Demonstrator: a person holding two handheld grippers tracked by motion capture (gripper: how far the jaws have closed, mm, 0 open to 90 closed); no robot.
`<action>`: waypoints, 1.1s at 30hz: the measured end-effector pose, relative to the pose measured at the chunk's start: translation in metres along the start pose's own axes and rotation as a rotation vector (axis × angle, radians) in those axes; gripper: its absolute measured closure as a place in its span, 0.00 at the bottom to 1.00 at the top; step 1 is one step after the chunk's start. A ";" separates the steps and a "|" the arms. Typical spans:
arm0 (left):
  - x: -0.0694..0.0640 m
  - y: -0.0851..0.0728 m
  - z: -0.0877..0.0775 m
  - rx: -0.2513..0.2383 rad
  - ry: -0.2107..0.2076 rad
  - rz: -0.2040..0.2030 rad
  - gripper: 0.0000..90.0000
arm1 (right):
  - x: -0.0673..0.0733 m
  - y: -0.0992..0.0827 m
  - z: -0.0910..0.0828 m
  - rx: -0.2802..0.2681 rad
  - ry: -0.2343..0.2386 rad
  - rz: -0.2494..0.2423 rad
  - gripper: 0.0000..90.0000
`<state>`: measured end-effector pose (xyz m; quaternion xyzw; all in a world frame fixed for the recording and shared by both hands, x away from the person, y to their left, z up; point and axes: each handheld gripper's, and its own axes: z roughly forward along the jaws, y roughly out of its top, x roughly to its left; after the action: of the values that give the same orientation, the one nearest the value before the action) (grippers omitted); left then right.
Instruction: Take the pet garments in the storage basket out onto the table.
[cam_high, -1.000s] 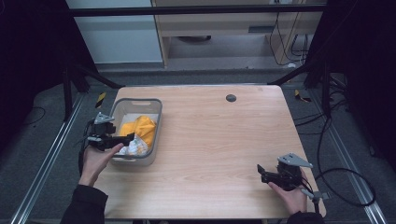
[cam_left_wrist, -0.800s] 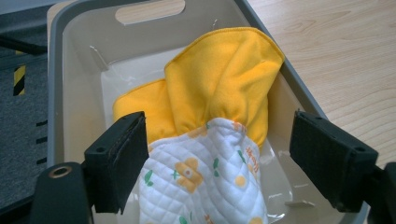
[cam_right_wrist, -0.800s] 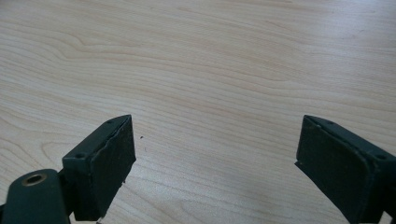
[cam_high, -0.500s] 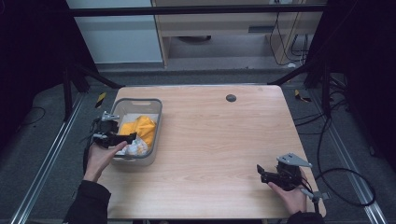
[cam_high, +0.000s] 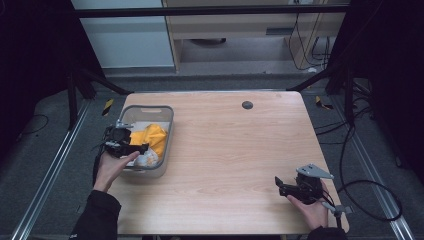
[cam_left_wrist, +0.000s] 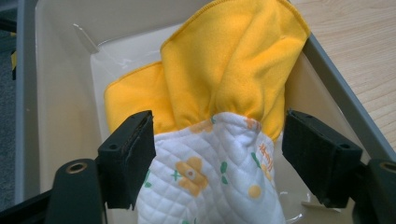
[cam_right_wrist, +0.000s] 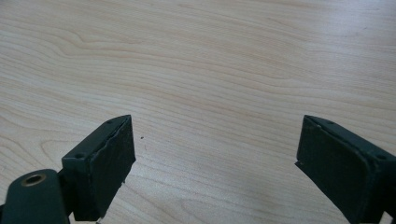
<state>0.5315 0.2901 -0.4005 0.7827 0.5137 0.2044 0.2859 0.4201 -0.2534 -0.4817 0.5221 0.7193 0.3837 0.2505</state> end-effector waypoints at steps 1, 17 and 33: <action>0.000 0.000 0.001 0.004 0.001 0.003 0.28 | 0.000 0.000 0.000 0.000 0.000 0.000 0.13; -0.004 0.000 0.010 0.051 -0.011 0.015 0.43 | 0.000 0.000 0.001 0.006 0.001 -0.004 0.12; -0.004 -0.006 0.021 0.093 -0.031 -0.003 0.58 | 0.001 -0.001 0.002 0.015 0.001 -0.012 0.12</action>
<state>0.5389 0.2830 -0.4200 0.7974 0.5194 0.1676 0.2574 0.4210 -0.2521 -0.4835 0.5196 0.7253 0.3769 0.2487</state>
